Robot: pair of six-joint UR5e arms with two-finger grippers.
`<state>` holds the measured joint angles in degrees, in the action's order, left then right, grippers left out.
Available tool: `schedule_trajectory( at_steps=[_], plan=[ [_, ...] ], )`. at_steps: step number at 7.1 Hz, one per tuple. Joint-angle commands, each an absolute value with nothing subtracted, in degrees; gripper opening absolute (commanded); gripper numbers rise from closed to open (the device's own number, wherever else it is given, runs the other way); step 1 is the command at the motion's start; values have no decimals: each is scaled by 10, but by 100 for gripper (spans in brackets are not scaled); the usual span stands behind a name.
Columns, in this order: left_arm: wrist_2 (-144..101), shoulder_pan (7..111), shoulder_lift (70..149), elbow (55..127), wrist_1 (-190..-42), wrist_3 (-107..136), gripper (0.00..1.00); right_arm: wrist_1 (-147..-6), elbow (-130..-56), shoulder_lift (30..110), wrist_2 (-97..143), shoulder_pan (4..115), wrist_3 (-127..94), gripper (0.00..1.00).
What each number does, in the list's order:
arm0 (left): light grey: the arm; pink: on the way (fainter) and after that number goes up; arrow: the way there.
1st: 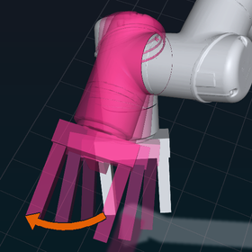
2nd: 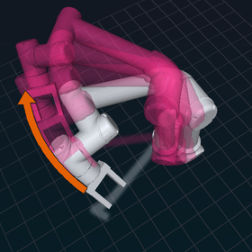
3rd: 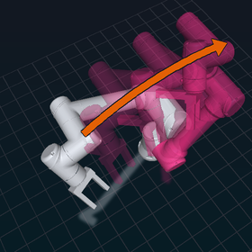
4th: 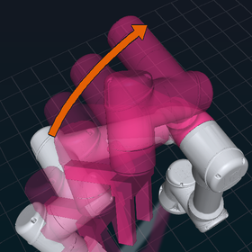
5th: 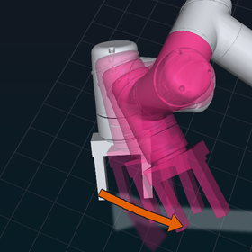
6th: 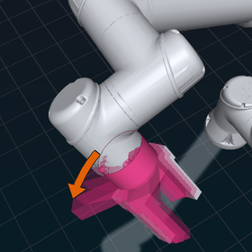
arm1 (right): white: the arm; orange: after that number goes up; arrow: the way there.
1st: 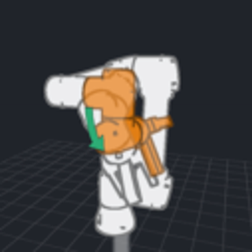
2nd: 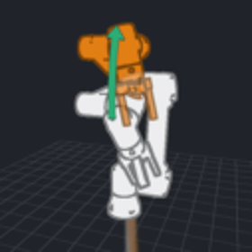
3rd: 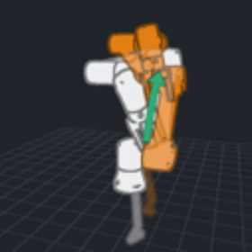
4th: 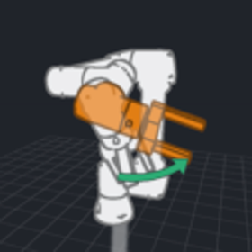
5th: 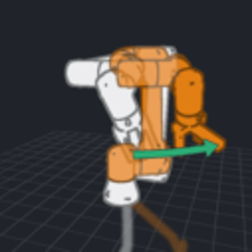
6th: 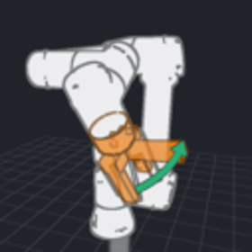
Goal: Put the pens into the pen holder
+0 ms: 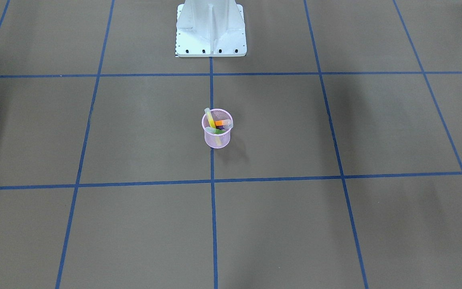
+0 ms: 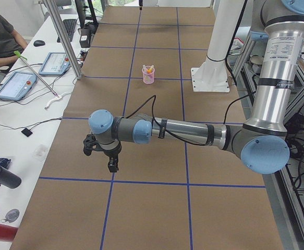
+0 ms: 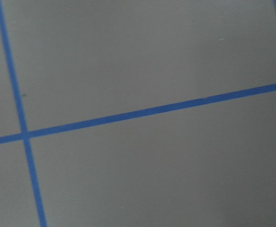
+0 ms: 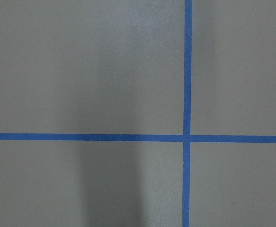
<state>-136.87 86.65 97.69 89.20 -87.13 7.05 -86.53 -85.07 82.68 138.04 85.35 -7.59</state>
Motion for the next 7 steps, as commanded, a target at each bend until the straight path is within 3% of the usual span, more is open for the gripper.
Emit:
schedule_trajectory(
  at_steps=[1, 2, 4, 7],
  plan=[
    [-1366, 874, 975, 901, -866, 62, 100, -865, -862, 831, 1378, 861, -57, 100],
    [-1368, 875, 952, 909, -873, 62, 100, -865, -877, 845, 1373, 860, -56, 100],
    [-1367, 874, 879, 992, -890, 61, 100, -857, -921, 896, 1368, 860, -55, 100],
    [-1341, 874, 858, 992, -920, 19, 100, -860, -934, 929, 1364, 895, -53, 100]
  ],
)
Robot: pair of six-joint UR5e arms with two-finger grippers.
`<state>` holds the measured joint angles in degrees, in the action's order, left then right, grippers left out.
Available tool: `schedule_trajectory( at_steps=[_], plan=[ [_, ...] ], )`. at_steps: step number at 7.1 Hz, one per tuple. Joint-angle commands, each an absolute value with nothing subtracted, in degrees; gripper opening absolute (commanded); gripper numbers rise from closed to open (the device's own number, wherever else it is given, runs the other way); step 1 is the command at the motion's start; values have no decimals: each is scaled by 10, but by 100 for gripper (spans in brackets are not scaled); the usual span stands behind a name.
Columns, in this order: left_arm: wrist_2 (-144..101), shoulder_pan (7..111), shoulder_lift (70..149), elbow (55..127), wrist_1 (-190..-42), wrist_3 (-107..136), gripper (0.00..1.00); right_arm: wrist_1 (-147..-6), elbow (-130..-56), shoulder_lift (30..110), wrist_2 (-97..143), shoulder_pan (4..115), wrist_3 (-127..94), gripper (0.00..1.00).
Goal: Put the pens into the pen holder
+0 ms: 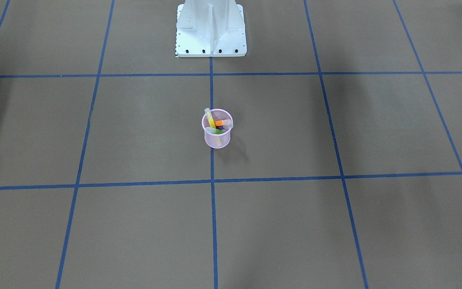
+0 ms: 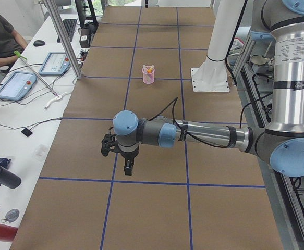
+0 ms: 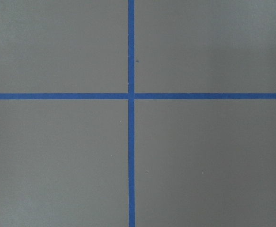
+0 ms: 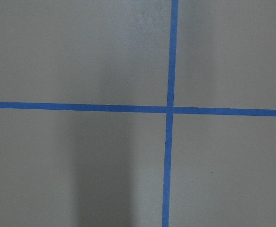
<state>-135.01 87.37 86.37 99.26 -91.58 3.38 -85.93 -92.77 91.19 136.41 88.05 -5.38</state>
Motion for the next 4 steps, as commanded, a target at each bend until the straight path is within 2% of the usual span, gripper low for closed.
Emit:
schedule_trajectory(
  at_steps=[1, 2, 4],
  plan=[
    [-1354, 875, 835, 1003, -924, 20, 100, -855, -939, 940, 1363, 895, -52, 100],
    [-1373, 874, 815, 1001, -926, 28, 100, -854, -941, 947, 1361, 895, -54, 100],
    [-1383, 874, 815, 1043, -919, 147, 100, -860, -941, 947, 1364, 896, -54, 100]
  ],
)
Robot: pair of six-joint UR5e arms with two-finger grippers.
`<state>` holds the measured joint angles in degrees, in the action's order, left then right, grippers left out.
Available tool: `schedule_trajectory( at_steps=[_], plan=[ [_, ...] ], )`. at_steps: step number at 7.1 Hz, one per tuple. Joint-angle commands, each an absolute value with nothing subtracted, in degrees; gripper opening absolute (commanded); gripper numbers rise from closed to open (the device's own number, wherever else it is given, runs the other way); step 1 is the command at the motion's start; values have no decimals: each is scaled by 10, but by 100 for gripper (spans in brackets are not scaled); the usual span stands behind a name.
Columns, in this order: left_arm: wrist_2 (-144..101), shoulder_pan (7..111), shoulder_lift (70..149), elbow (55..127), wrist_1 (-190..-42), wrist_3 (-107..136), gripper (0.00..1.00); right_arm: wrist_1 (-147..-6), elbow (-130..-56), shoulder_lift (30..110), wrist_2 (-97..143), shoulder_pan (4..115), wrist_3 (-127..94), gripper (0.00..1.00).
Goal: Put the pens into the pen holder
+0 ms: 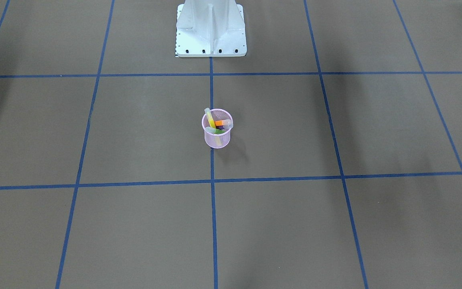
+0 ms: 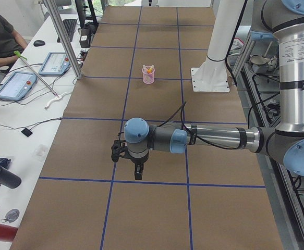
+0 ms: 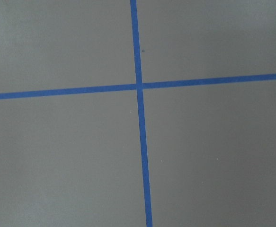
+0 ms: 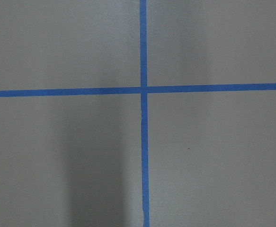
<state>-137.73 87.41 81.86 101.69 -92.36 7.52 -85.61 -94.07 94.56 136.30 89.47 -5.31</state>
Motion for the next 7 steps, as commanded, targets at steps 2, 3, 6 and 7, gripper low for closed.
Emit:
schedule_trajectory(
  at_steps=[2, 3, 6, 7],
  plan=[
    [-1328, 872, 816, 1048, -923, 142, 100, -863, -939, 947, 1367, 896, -60, 100],
    [-1278, 872, 821, 1052, -919, 108, 100, -863, -933, 950, 1363, 896, -60, 100],
    [-1276, 871, 834, 1013, -879, 72, 100, -867, -930, 954, 1362, 895, -59, 100],
    [-1294, 872, 830, 1017, -877, 72, 100, -894, -933, 949, 1357, 892, -51, 100]
  ],
)
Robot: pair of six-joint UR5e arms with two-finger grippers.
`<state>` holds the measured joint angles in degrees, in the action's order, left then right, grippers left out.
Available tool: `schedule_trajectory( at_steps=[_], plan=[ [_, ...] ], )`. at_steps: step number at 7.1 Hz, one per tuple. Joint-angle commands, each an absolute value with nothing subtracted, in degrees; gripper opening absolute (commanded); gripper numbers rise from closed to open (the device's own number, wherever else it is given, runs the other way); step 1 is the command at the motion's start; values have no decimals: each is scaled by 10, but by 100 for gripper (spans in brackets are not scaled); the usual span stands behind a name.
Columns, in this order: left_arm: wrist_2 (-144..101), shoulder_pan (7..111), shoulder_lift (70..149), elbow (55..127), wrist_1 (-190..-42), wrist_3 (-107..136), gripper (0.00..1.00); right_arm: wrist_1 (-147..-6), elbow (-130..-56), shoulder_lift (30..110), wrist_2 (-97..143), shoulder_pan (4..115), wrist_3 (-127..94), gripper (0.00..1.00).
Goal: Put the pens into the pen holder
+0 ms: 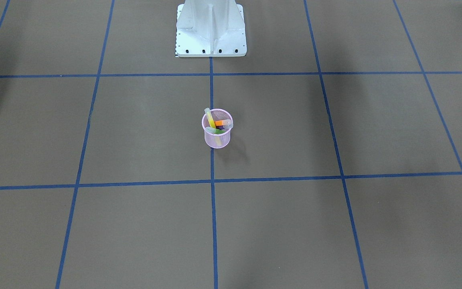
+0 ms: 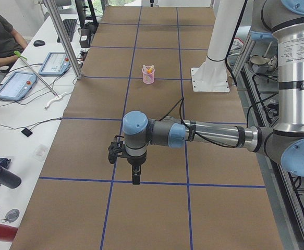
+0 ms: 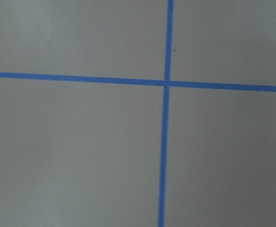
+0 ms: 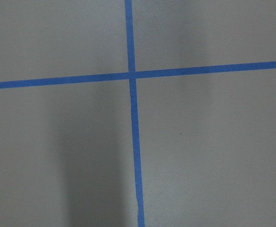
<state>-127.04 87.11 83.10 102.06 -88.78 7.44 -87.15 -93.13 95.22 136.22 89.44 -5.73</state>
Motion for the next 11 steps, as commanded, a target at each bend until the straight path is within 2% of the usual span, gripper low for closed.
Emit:
schedule_trajectory(
  at_steps=[1, 6, 9, 11],
  plan=[
    [-1300, 873, 828, 1020, -879, 73, 100, -896, -938, 947, 1330, 891, -42, 100],
    [-1327, 873, 833, 1012, -884, 52, 100, -896, -937, 943, 1317, 895, -18, 100],
    [-1315, 875, 831, 1005, -891, -98, 100, -896, -937, 943, 1317, 895, -18, 100],
    [-1319, 875, 831, 998, -885, -65, 100, -896, -937, 944, 1318, 895, -18, 100]
  ],
)
